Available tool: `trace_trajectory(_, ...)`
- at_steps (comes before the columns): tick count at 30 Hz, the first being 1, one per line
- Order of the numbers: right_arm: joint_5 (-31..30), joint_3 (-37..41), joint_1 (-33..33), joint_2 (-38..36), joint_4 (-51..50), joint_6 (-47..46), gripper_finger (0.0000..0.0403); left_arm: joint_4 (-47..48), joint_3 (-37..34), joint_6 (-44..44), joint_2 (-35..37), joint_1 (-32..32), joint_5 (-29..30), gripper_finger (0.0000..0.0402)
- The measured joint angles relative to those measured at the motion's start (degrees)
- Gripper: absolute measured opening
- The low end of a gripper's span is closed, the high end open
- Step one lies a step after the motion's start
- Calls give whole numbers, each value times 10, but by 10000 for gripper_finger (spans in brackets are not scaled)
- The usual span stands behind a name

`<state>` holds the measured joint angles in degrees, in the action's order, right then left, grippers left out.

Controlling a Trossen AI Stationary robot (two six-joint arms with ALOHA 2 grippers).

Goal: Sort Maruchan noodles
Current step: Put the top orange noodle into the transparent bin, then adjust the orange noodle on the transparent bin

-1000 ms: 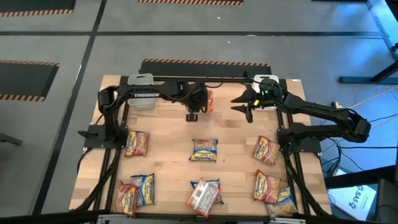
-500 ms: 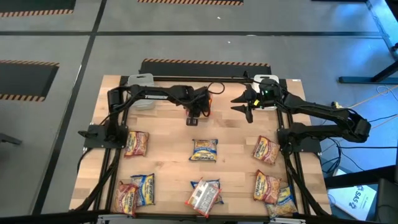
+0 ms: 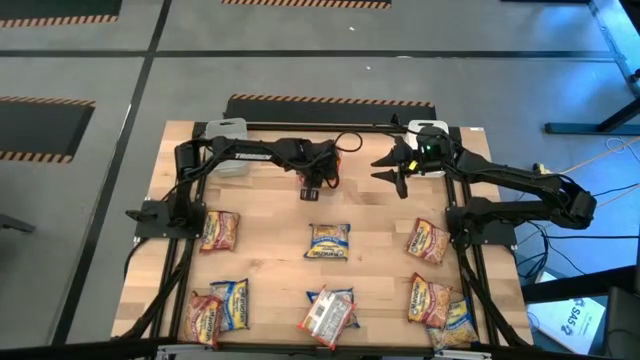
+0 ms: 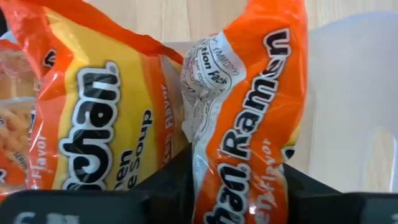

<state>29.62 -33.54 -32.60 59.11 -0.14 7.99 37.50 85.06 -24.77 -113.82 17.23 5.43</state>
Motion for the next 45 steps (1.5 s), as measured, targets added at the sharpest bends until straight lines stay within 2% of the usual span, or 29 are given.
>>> trace_trajectory(5, 0, 0, 0, 0, 0, 0, 145, 8, 4, 5, 1, 0, 7, 161)
trace_trajectory(11, 11, 0, 0, 0, 0, -2, 145, 58, 55, 17, 4, -11, 85, 185)
trace_trajectory(16, 15, 0, 0, 0, 0, -2, 145, 60, 76, 4, 5, -14, 120, 185)
trace_trajectory(32, 25, 0, 0, 0, 0, -2, 145, 49, 67, 21, 5, -11, 142, 181)
trace_trajectory(40, 25, 0, 0, 0, 0, -7, 145, 90, 116, 18, 5, -39, 192, 181)
trace_trajectory(45, 25, 0, 0, 0, 0, -9, 145, 138, 168, 32, 5, -54, 199, 181)
